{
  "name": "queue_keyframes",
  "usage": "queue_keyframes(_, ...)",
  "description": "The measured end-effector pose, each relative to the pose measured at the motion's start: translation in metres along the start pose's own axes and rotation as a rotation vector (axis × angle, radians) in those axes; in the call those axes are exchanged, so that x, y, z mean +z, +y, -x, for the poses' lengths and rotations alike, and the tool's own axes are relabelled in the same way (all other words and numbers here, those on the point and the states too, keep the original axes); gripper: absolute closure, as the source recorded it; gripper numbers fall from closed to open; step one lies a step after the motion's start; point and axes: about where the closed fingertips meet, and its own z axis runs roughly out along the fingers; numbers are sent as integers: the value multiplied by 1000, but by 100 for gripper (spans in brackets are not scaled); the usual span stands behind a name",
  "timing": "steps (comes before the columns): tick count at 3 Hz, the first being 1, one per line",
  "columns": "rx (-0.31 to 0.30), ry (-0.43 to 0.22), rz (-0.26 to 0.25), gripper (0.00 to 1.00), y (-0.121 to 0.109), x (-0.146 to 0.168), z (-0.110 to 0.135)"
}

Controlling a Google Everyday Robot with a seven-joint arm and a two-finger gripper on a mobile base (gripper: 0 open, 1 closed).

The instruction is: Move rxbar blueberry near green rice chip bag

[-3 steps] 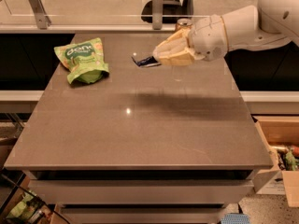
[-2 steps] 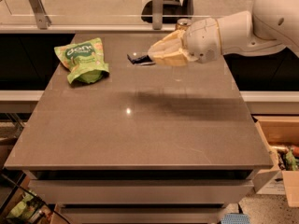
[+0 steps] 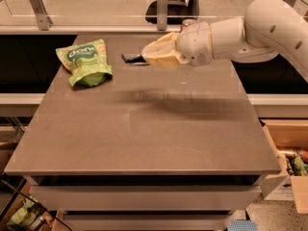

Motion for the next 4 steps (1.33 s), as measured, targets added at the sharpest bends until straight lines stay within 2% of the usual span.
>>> queue_keyframes(2,8,-41,42,100,-9,44,-8)
queue_keyframes(3,3,-59,73,100,-3,64,-10)
queue_keyframes(4,11,-82,121,100,23,97,-22)
